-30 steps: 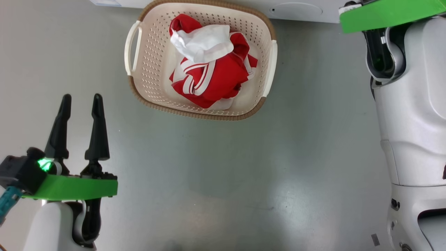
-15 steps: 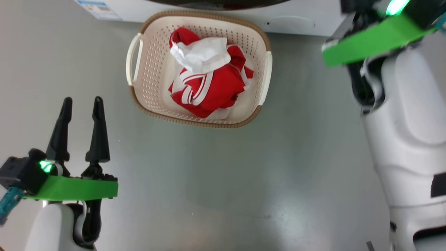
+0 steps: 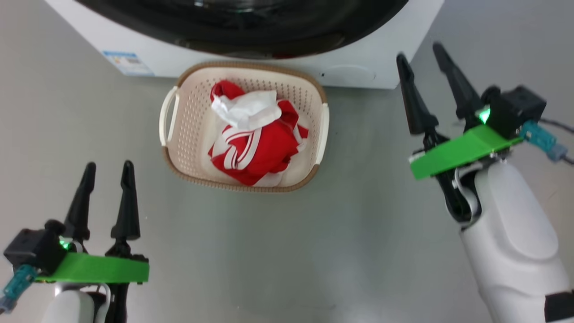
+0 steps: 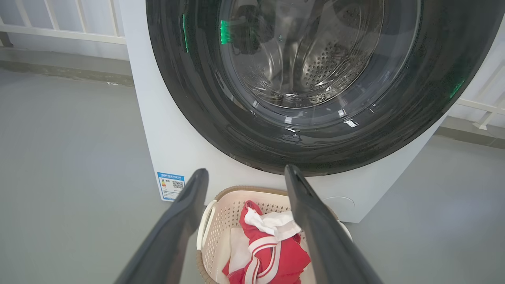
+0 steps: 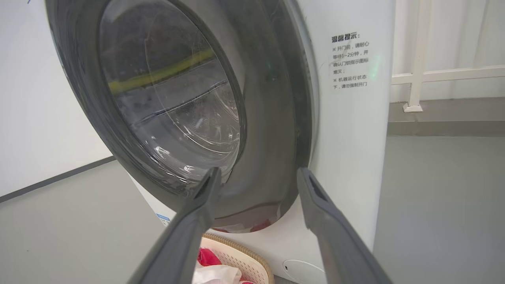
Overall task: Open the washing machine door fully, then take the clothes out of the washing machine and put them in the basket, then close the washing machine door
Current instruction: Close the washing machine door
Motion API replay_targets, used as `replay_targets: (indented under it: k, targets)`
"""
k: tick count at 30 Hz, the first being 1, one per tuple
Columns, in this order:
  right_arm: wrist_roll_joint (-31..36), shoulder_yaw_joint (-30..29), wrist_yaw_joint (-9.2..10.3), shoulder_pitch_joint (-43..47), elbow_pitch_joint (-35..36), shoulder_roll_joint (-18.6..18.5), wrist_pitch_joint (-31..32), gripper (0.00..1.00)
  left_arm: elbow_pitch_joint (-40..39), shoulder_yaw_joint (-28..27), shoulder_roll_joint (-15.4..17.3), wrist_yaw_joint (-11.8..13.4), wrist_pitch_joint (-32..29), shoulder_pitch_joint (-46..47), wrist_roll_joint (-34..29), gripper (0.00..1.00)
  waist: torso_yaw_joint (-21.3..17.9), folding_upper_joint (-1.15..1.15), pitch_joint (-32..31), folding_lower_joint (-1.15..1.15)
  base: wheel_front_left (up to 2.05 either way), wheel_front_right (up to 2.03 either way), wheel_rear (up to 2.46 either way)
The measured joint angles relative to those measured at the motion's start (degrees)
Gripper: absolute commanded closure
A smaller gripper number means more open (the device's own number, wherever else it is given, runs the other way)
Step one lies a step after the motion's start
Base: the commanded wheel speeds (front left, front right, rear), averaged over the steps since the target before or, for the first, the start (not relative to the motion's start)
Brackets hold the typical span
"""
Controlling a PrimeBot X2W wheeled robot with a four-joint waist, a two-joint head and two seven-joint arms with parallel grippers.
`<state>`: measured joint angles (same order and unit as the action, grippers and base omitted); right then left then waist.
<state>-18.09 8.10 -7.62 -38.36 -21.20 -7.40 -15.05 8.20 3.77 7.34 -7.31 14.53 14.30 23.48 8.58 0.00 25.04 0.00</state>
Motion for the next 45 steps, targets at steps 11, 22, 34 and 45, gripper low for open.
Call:
replay_targets:
  k: [11,22,34,45]
  targets:
    - [-0.32,-1.47,0.00,9.45,1.24,-0.43,0.07,0.00,1.85,-0.30,1.32,0.00,0.00,-3.90,-0.20,0.00,-3.35,0.00,-6.20,0.00,0.00,0.00,0.00]
    - [-0.67,-3.10,0.00,17.75,1.88,-1.25,0.14,0.00,3.70,-0.34,1.62,0.00,0.00,-6.39,-0.21,0.00,-5.58,0.00,-11.26,0.00,0.00,0.00,0.00]
    - [-0.71,-3.42,0.00,24.91,2.67,-0.75,0.15,0.00,4.88,-1.09,1.68,0.00,0.00,-10.78,-0.64,0.00,-8.33,0.00,-15.06,0.00,0.00,0.00,0.00]
    - [-0.74,-4.10,0.00,28.55,2.90,-0.86,0.15,0.00,5.42,-2.20,1.69,0.00,0.00,-12.40,-0.64,0.00,-10.26,0.00,-18.38,0.00,0.00,0.00,0.00]
